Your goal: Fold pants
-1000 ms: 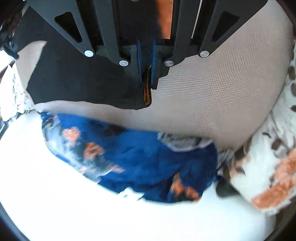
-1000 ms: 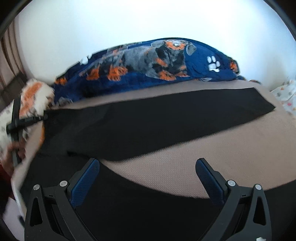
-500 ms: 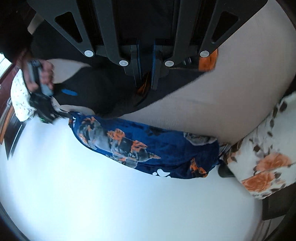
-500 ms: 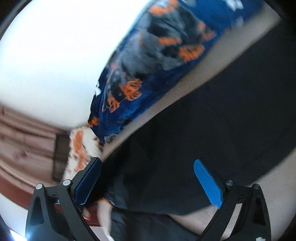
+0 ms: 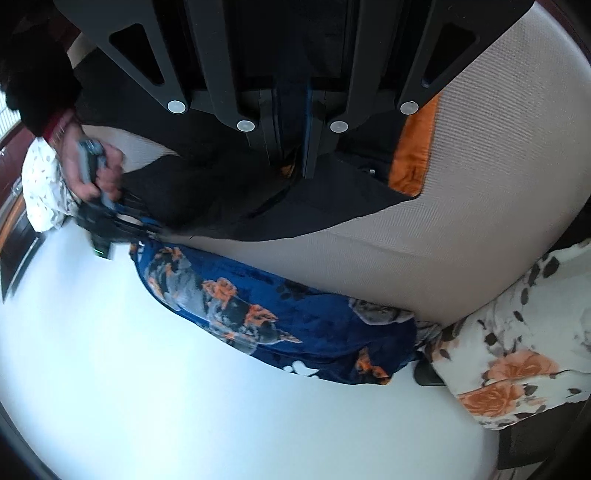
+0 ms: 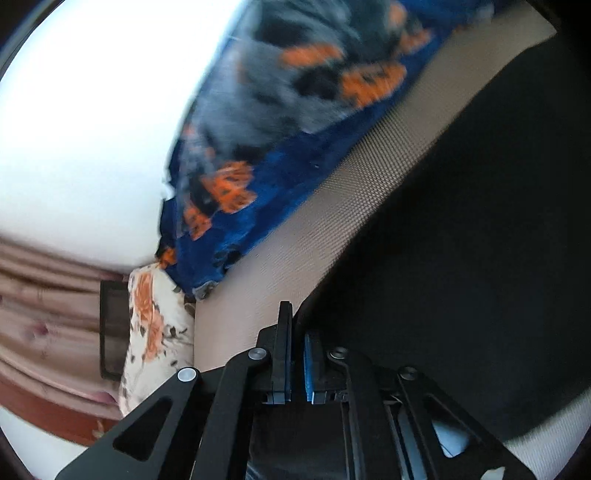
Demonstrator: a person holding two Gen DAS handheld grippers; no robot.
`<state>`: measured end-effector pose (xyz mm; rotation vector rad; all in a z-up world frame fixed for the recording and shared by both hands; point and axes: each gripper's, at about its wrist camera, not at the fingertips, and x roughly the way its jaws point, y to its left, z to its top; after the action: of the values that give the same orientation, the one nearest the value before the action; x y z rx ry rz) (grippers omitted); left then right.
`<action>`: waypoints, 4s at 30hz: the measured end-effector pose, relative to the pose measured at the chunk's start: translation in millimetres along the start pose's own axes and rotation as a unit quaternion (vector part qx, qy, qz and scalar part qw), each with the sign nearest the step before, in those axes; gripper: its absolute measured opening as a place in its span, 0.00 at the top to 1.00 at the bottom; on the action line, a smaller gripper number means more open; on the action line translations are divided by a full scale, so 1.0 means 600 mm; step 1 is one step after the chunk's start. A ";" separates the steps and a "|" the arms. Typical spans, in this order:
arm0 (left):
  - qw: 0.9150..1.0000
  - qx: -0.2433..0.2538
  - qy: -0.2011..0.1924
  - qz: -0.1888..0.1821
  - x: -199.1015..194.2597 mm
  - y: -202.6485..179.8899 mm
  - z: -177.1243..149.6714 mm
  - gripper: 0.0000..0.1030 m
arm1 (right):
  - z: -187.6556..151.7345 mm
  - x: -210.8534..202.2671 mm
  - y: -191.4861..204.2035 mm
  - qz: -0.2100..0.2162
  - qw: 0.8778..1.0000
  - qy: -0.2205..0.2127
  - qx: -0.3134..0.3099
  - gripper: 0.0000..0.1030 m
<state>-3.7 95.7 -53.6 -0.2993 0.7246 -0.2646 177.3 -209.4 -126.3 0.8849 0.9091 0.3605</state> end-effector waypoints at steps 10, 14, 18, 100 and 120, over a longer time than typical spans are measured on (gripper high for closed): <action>0.999 -0.023 0.009 0.041 -0.038 0.046 -0.038 0.90 | -0.237 -0.156 0.000 -0.010 0.998 0.005 -0.057 0.94; 0.998 -0.037 0.017 0.054 -0.056 0.061 -0.073 0.90 | -0.310 -0.176 -0.013 -0.027 0.997 0.031 -0.062 0.96; 0.996 -0.060 0.031 0.060 -0.065 0.080 -0.105 0.90 | -0.365 -0.184 -0.024 -0.047 0.995 0.059 -0.065 0.95; 0.986 0.067 0.149 0.020 0.036 -0.083 -0.162 0.89 | -0.336 -0.726 -0.464 -0.098 0.955 -0.187 0.207 1.00; 0.984 0.108 0.136 0.040 0.007 -0.083 -0.173 0.58 | -0.370 -0.516 -0.297 -0.082 0.995 -0.017 0.048 0.95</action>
<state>-78.1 29.9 -112.1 -0.0257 0.9671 -0.3097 -198.1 -394.0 -171.0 0.8955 0.9666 0.1613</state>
